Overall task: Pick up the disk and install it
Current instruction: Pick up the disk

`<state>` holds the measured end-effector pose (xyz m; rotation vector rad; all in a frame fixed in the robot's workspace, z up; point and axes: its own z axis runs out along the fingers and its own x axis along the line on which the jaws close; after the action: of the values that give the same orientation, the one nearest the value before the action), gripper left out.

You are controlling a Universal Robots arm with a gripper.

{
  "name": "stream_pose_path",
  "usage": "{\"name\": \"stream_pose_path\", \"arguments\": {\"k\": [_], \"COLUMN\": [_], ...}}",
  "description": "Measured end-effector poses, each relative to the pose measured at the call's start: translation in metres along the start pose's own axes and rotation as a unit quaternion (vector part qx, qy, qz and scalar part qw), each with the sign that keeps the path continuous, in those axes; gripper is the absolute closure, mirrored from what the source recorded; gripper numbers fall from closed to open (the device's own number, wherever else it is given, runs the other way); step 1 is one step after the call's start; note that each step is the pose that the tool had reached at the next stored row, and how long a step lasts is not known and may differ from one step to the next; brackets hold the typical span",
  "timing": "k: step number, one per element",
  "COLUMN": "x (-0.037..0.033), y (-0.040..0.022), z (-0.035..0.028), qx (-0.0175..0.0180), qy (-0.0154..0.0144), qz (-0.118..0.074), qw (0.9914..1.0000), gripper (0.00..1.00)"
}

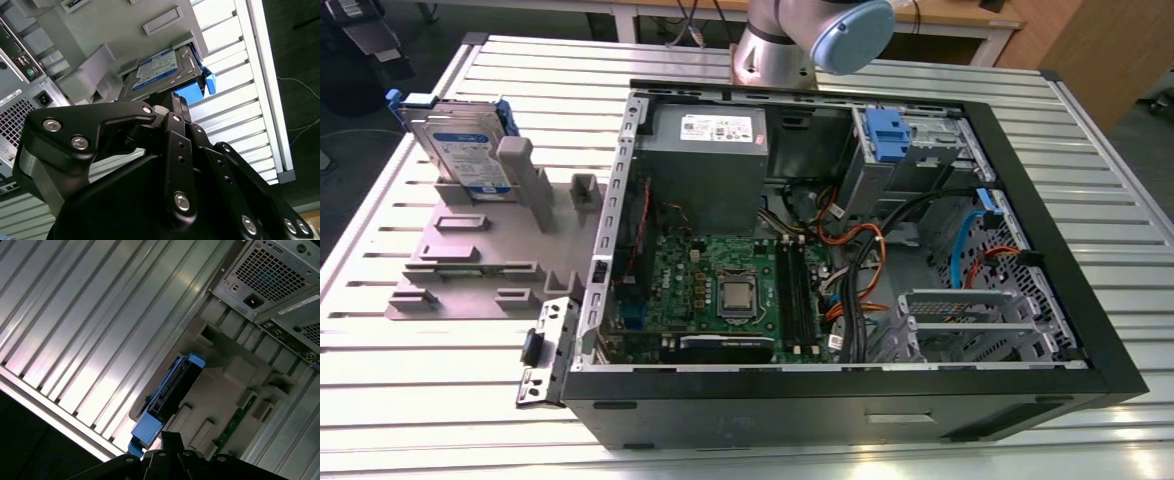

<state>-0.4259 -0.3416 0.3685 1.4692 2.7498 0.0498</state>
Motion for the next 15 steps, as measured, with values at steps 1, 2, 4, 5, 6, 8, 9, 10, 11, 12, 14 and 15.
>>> {"name": "stream_pose_path", "arguments": {"k": [1, 2, 4, 5, 6, 8, 9, 10, 11, 12, 14, 15], "x": [0.0000, 0.0000, 0.0000, 0.0000, 0.0000, 0.0000, 0.0000, 0.0001, 0.0001, 0.0001, 0.0000, 0.0000], "y": [0.0000, 0.0000, 0.0000, 0.0000, 0.0000, 0.0000, 0.0000, 0.0000, 0.0000, 0.0000, 0.0000, 0.0000], "z": [0.0000, 0.0000, 0.0000, 0.0000, 0.0000, 0.0000, 0.0000, 0.0000, 0.0000, 0.0000, 0.0000, 0.0000], "qx": [0.0000, 0.0000, 0.0000, 0.0000, 0.0000, 0.0000, 0.0000, -0.0001, -0.0001, -0.0001, -0.0003, -0.0003], "qy": [0.0000, 0.0000, 0.0000, 0.0000, 0.0000, 0.0000, 0.0001, 0.0003, 0.0006, 0.0010, 0.0017, 0.0021], "qz": [0.000, 0.000, 0.000, 0.000, 0.000, -0.001, -0.002, -0.007, -0.017, -0.026, -0.044, -0.053], "qw": [1.00000, 1.00000, 1.00000, 1.00000, 1.00000, 1.00000, 1.00000, 0.99997, 0.99986, 0.99967, 0.99904, 0.99861], "gripper": [0.89, 0.89, 0.89, 0.89, 0.89, 0.89, 0.89, 0.89, 0.89, 0.89, 0.89, 0.89]}}
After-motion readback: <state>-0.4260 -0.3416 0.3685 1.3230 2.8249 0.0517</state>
